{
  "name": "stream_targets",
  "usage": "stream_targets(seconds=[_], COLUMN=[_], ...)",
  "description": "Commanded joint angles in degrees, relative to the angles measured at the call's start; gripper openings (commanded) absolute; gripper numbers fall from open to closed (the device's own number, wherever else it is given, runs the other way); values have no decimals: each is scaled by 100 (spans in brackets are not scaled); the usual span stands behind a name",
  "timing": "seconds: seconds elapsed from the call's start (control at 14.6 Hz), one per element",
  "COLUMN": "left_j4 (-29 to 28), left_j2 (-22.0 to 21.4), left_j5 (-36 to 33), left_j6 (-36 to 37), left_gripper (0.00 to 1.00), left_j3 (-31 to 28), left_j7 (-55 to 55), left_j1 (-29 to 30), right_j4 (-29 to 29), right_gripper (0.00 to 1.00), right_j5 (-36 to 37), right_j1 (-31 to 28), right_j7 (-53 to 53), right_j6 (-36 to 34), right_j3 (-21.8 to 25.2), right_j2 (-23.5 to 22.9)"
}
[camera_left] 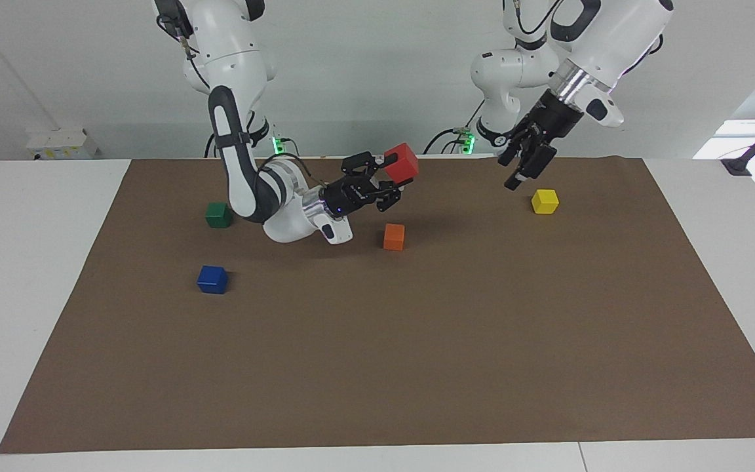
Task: Transfer red block to right arm and stack on blue block
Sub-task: 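Open the left gripper and withdraw while the right gripper carries the cube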
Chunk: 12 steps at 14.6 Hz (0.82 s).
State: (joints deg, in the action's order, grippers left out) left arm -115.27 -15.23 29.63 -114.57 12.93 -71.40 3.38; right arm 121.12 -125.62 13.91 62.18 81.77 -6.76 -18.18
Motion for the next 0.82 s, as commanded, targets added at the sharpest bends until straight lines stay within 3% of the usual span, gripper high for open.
stream_targets(seconds=[0.0,0.14,0.27,0.55,0.75], left_j4=[-22,153,670,2162,3131], left_j2=[90,510,1020,2153,2621], left_j5=[-229,-875,-1729,-2583,-3049], left_j6=[110,31,109,661,1758], left_gripper=[100,100,100,100,100], left_j3=[51,60,60,69,69], left_j7=[1299,2205,2814,3157,4182], left_j1=[610,805,805,849,823], right_j4=[-123,-316,-466,-764,-1133], right_gripper=[0,0,0,0,0], right_j5=[781,2008,3274,5682,7914], right_j1=[-151,-213,-230,-555,-792], right_j7=[-608,-1170,-1846,-2769,-3824], right_j6=[1266,2565,3141,3345,3328], right_j3=[17,8,26,34,26], right_j2=[682,1192,1413,1431,1388])
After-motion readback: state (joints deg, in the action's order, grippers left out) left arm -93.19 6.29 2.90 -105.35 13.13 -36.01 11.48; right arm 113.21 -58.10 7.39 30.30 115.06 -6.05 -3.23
